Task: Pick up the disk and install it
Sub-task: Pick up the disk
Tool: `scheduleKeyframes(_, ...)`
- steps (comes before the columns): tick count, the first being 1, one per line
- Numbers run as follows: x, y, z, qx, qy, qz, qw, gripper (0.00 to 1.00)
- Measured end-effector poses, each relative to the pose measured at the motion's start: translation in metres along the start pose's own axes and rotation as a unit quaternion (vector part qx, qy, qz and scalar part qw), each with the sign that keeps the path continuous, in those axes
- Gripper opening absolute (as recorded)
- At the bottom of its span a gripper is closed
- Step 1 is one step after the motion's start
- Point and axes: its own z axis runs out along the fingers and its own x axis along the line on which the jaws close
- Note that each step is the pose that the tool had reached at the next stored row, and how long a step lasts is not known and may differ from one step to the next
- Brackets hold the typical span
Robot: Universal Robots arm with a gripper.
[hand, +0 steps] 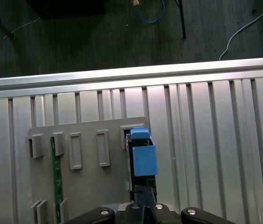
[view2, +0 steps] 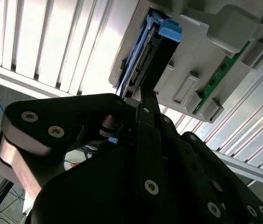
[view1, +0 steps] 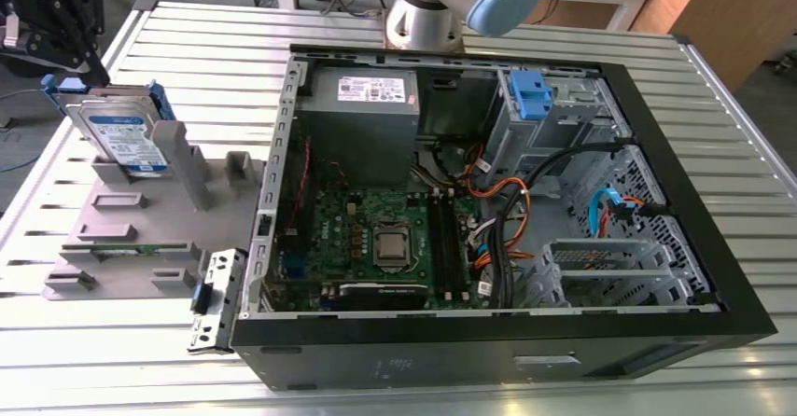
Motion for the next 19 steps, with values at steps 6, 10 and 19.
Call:
scheduleKeyframes(6,0.0000,0.0000,0.0002,0.0000,0.0000,0.000,1.00000,0.11)
scheduleKeyframes(10,0.0000,0.0000,0.0003,0.0000,-0.0001,0.000,1.00000,0.29)
scheduleKeyframes(19,0.0000,0.0000,0.0005,0.0000,0.0000,0.000,1.00000,0.58)
